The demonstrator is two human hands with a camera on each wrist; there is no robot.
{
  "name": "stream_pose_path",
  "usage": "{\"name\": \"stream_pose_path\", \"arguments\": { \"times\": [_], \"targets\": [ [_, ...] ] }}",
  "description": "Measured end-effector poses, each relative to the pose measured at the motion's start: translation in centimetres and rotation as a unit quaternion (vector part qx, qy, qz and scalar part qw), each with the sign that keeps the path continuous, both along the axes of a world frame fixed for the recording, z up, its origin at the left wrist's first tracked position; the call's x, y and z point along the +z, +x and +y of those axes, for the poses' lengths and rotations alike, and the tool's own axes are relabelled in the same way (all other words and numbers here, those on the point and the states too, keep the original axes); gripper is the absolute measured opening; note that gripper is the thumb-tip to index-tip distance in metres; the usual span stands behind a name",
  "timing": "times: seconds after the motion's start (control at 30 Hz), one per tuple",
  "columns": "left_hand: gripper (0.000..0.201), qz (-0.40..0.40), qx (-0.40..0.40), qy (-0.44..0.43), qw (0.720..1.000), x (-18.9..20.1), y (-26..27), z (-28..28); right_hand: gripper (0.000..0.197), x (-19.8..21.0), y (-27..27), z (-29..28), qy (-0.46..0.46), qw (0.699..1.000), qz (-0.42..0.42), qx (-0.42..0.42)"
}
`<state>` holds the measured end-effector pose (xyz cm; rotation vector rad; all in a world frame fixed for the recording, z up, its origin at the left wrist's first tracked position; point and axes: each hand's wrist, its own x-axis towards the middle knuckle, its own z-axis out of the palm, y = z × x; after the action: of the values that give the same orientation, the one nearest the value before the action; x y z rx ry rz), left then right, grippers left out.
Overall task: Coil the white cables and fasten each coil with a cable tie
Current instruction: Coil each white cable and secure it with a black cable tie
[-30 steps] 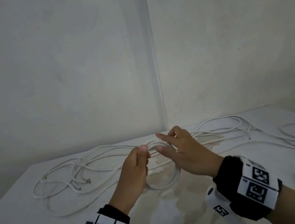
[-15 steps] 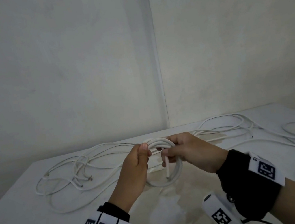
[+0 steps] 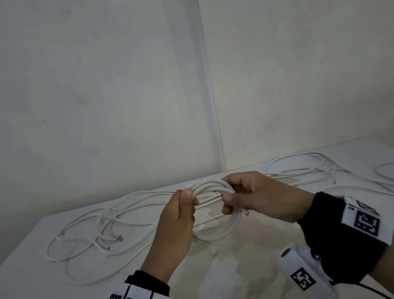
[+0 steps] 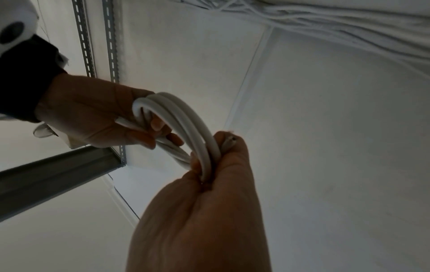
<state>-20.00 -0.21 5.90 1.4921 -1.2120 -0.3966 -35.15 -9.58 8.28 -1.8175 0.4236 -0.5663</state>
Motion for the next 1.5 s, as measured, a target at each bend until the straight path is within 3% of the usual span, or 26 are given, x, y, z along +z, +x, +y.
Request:
{"name": "stream_pose_path", "arguments": {
  "times": [0.13, 0.3, 0.47, 0.67, 0.8, 1.07, 1.27, 1.37, 1.5],
  "targets": [
    [0.037, 0.064, -0.005, 0.012, 0.998, 0.0, 0.0, 0.2, 0.040, -1.2, 0.3, 0.4, 0.052, 0.996, -0.065, 0.035],
    [0.038, 0.121, -0.034, 0.018, 0.992, 0.1, 0.1, 0.3, 0.032, -1.0, 0.9, 0.4, 0.034, 0.996, -0.086, -0.019],
    [0.037, 0.203, -0.084, 0.090, 0.971, 0.2, 0.4, 0.6, 0.029, -0.4, 0.8, 0.6, 0.004, 0.999, -0.025, -0.042],
    [0.046, 0.176, -0.126, 0.126, 0.968, 1.7, -0.2, 0.5, 0.029, -0.2, 1.0, 1.0, -0.015, 0.998, 0.061, 0.009],
    [0.033, 0.156, -0.125, 0.143, 0.969, 1.4, -1.1, 0.4, 0.028, -0.4, 0.6, 1.0, 0.015, 0.999, 0.043, -0.005],
    [0.033, 0.197, -0.088, 0.071, 0.974, 0.6, -1.8, 0.0, 0.022, -1.3, 0.1, 0.7, 0.034, 0.998, -0.033, -0.029],
    [0.047, 0.217, -0.139, 0.172, 0.951, 1.1, -1.3, 0.1, 0.023, -1.6, -0.4, 0.7, -0.069, 0.997, 0.040, -0.025],
    [0.045, 0.168, -0.108, 0.139, 0.970, 0.6, -2.5, -0.4, 0.023, -1.6, -0.9, 0.8, -0.075, 0.996, 0.043, -0.031],
    [0.041, 0.173, -0.086, 0.107, 0.975, 0.2, -4.0, -0.9, 0.032, -1.6, -2.0, 1.0, -0.026, 0.998, 0.014, -0.060]
  ]
}}
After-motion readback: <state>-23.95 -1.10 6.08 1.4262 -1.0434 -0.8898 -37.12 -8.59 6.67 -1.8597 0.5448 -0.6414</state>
